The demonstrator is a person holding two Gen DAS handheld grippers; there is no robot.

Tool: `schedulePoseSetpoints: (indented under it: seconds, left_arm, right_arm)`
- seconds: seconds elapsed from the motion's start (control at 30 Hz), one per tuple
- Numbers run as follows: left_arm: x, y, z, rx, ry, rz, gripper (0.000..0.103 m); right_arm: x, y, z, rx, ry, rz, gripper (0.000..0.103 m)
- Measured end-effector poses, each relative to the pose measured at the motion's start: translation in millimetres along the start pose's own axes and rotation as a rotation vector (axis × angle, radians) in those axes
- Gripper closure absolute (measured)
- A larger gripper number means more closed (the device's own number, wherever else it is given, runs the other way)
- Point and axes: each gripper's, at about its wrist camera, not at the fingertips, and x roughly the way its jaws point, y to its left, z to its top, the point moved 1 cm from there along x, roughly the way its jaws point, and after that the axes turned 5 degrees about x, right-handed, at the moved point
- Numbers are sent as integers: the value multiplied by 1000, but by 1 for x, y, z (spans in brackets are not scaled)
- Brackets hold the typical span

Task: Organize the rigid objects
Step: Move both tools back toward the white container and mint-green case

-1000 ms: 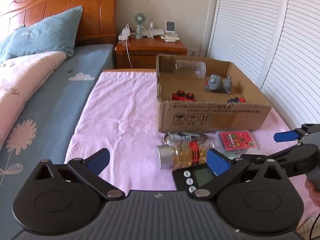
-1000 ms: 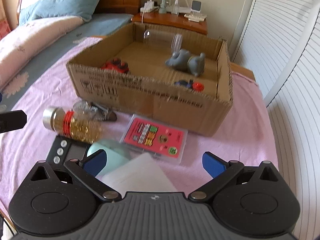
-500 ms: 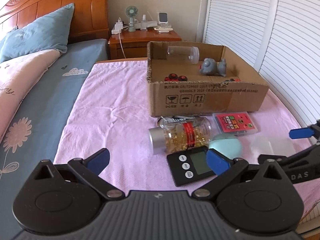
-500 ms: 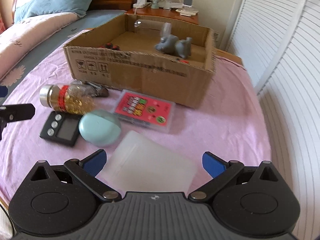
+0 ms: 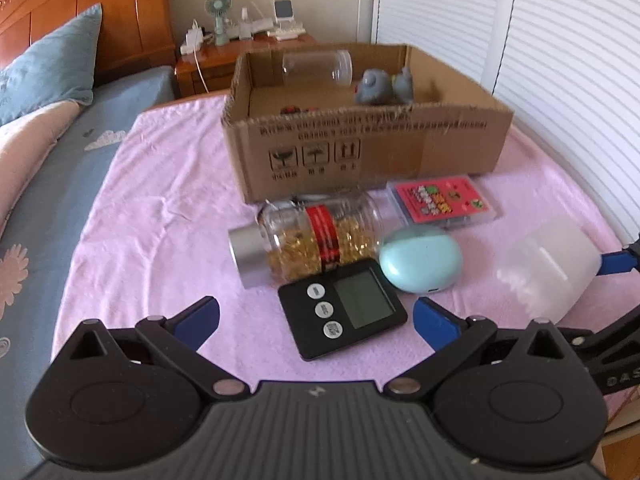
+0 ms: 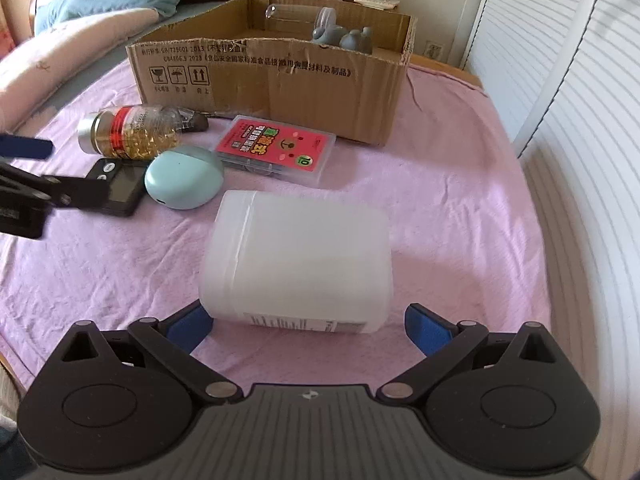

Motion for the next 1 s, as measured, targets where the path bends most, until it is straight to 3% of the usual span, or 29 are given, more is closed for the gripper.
schedulePoseSetpoints:
  seconds: [0.2,0.77,0.87,1.0]
  left_arm:
    - [18,-5,-2,-30,43,-32,1]
    - [18,9,-12,-83,68,45,1]
    - [21,4,-8,-84,57,36,5]
    - [18,0,-4,-62,26,22,30]
  right_arm:
    - [-2,-4,-4,-1,-28,26,0]
    - [-1,-5,-8,-6,-73,30,0]
    - [-1,-4,-9,-8,-82,32,0]
    - [-1,-4,-9,-13,-92,36,0]
